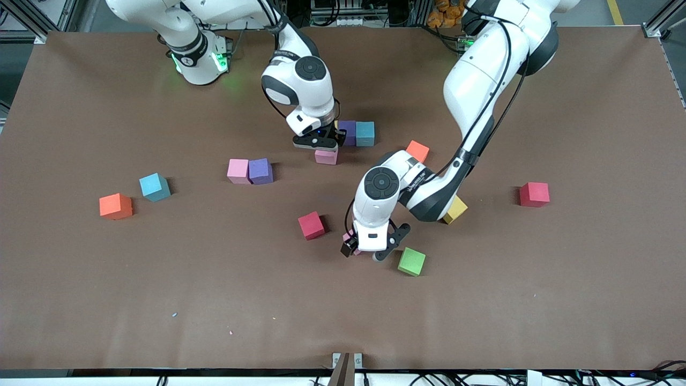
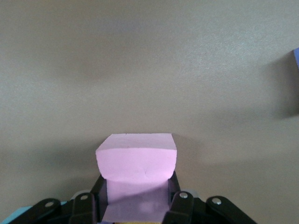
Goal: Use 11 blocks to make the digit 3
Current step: 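Lower the pink block beside the yellow block with the right gripper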
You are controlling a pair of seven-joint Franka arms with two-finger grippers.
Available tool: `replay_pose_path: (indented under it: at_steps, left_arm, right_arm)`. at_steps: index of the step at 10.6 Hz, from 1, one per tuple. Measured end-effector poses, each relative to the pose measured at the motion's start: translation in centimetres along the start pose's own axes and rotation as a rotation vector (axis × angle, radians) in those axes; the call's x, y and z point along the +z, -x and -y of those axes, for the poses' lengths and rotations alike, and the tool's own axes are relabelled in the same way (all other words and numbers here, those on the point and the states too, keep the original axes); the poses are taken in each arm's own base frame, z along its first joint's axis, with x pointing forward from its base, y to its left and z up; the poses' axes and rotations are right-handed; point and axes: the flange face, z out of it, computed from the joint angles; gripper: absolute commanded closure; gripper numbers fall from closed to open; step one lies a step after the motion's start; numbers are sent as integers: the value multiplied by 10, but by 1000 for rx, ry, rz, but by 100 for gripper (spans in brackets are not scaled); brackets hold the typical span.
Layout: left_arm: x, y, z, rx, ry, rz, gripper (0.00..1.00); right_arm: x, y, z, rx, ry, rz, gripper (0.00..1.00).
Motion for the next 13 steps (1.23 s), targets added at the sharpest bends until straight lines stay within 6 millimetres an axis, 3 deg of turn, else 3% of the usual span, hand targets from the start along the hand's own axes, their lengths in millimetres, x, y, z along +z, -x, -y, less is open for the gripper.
replay_pose_path:
  at_steps: [3, 4, 8, 12, 13]
  left_arm:
    - [5, 3, 1, 16, -7, -13, 0]
    - [7, 4, 2, 23, -9, -15, 0]
    - [16, 5, 4, 32, -16, -14, 0]
    - [23, 5, 6, 38, -12, -13, 0]
    - [23, 4, 5, 39, -9, -13, 11]
  right_arm:
    - [2, 1, 0, -2, 2, 2, 91]
    - [2, 2, 0, -3, 2, 2, 79]
    - [3, 2, 0, -3, 2, 3, 1]
    - [2, 1, 1, 0, -4, 0, 0]
    - [1, -1, 2, 3, -6, -2, 0]
